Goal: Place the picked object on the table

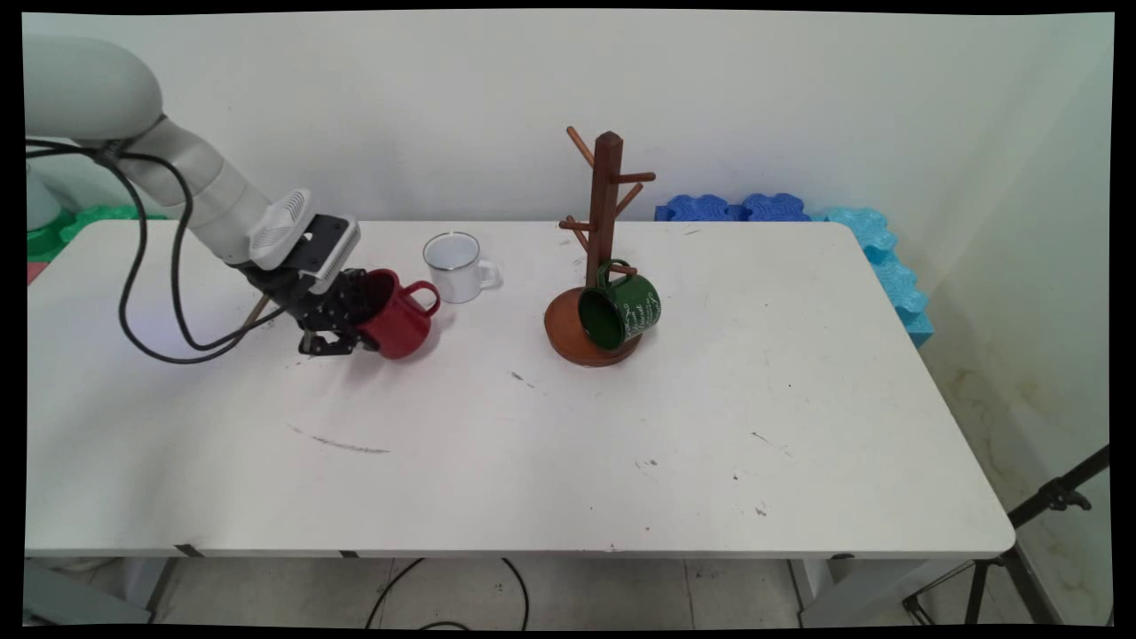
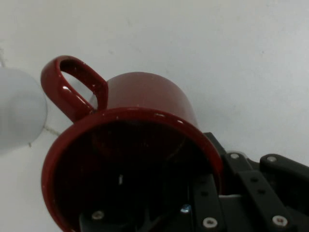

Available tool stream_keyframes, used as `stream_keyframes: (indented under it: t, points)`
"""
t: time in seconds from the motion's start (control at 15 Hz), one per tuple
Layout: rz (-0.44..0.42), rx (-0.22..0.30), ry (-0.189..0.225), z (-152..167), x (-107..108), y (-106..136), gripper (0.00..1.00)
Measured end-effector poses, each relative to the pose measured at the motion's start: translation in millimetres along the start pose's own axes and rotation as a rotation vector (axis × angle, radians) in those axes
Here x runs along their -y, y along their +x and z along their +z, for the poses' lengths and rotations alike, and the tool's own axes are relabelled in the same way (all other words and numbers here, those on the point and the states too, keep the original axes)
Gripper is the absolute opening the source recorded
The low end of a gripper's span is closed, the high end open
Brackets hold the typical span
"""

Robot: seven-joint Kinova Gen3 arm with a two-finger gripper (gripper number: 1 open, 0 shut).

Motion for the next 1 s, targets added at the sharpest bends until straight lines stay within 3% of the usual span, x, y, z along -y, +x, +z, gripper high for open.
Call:
stream_keyframes:
  t: [0.93, 1.0]
  points:
    - [0.017, -0.031, -0.004, 20.2, 7.1, 4.5, 0.00]
    - [0.015, -0.035, -0.007, 21.6, 6.8, 4.9, 1.00]
